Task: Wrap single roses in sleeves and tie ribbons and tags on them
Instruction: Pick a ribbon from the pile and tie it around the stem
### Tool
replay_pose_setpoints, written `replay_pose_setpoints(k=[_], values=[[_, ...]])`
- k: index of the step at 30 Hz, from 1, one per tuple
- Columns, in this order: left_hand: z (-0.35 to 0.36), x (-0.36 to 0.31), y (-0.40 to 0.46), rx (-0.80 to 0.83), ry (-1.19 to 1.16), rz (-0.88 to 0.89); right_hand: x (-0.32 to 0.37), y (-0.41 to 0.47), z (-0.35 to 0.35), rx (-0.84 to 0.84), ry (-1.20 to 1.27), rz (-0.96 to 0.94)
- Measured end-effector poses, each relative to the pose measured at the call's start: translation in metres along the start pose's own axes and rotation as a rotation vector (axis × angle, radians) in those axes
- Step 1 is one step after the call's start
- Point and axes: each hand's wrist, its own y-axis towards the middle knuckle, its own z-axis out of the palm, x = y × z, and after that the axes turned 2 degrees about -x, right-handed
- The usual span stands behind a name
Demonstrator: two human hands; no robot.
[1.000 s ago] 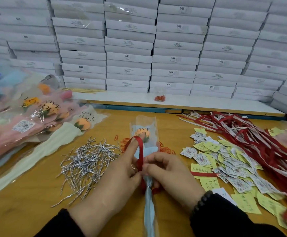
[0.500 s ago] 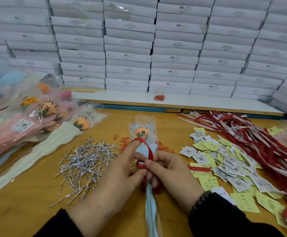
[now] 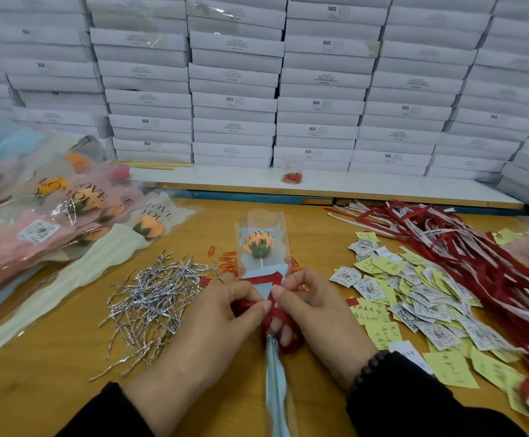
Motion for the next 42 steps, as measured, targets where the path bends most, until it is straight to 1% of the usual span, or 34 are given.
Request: replay_pose_setpoints(k=[3, 7, 11, 13, 15, 17, 20, 22, 24, 26, 28, 32, 34, 38, 42], values=[[-0.001, 0.000, 0.001, 0.013, -0.074, -0.028, -0.001, 0.000, -0.004, 0.014, -0.095, -0.070], [-0.004, -0.001, 0.001, 0.044, -0.126, -0.051, 0.000, -0.005, -0.009, 0.070, -0.409, -0.253], [-0.005, -0.004, 0.000, 0.068, -0.105, -0.035, -0.002, -0.007, -0.006, -0.029, -0.787, -0.434], [-0.005, -0.005, 0.000, 0.068, -0.092, -0.028, -0.003, -0.007, -0.005, -0.065, -0.849, -0.474], [-0.005, -0.006, 0.000, 0.066, -0.096, -0.028, -0.001, -0.006, -0.005, -0.093, -0.836, -0.448], [-0.005, -0.006, 0.000, 0.064, -0.097, -0.029, 0.001, -0.004, -0.006, -0.101, -0.708, -0.321], [-0.004, -0.004, 0.000, 0.052, -0.062, -0.015, 0.012, -0.004, -0.008, 0.034, -0.350, -0.024], [-0.003, -0.003, 0.001, 0.049, -0.058, -0.019, 0.016, -0.005, -0.012, 0.087, -0.174, 0.120], [-0.003, -0.001, 0.001, 0.042, -0.066, -0.024, 0.019, -0.007, -0.014, 0.151, -0.080, 0.232], [-0.002, 0.000, 0.001, 0.039, -0.063, -0.035, 0.020, -0.005, -0.016, 0.186, -0.042, 0.292], [-0.001, 0.000, 0.000, 0.036, -0.060, -0.036, 0.019, -0.003, -0.018, 0.193, -0.068, 0.293], [-0.002, -0.003, 0.000, 0.046, -0.051, -0.012, 0.018, -0.005, -0.015, 0.207, -0.287, 0.192], [-0.001, -0.003, 0.000, 0.041, -0.065, -0.009, 0.015, -0.005, -0.013, 0.172, -0.269, 0.150], [-0.001, -0.003, 0.001, 0.040, -0.118, -0.034, 0.015, -0.005, -0.013, 0.114, -0.168, 0.154], [-0.002, -0.001, 0.001, 0.055, -0.125, -0.063, 0.017, -0.003, -0.019, 0.055, -0.233, 0.126]])
